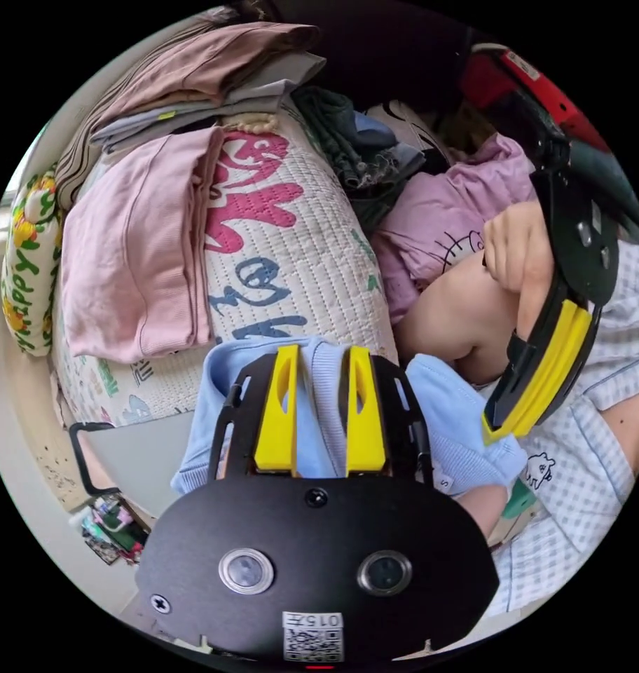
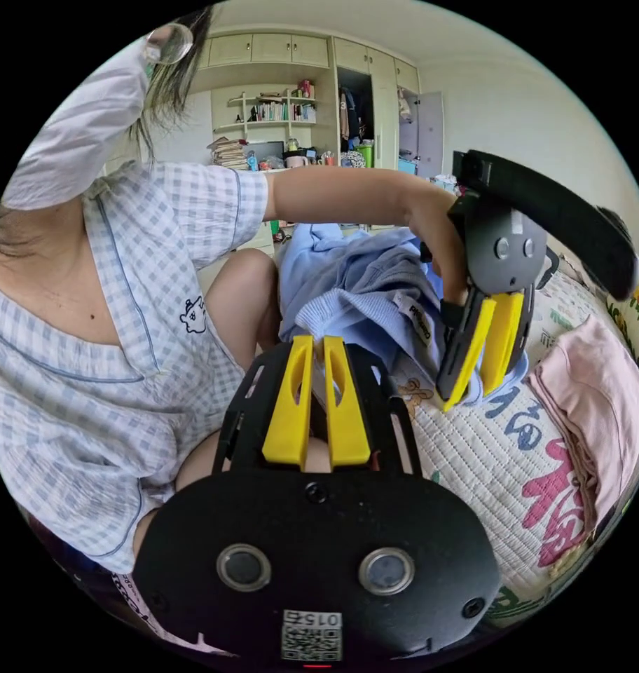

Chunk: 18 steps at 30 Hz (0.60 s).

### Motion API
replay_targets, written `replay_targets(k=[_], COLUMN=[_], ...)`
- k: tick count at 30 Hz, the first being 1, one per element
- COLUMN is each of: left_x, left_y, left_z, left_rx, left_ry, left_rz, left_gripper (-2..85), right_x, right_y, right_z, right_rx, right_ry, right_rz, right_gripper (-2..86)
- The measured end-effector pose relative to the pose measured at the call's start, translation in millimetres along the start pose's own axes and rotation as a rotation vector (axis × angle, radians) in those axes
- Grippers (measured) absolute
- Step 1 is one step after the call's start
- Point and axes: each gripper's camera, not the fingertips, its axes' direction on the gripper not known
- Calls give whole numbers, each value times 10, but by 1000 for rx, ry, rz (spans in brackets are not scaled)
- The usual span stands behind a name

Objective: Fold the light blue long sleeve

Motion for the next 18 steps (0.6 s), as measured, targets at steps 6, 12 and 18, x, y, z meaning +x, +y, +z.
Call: replay_targets(k=[6, 12, 18], left_x=[-529, -110, 1204], left_y=[992, 3260, 4687], left_z=[-609, -1758, -2545], left_rx=[416, 1157, 1646], left_ry=[89, -13, -238], left_rz=[-448, -916, -1055], left_gripper=[23, 15, 12], right_x=[216, 103, -417], right_y=[245, 18, -1256], right_z=[-245, -915, -1429], right_rx=[126, 412, 531], right_ry=[20, 276, 495], right_rz=[230, 331, 190], right_gripper=[31, 14, 9])
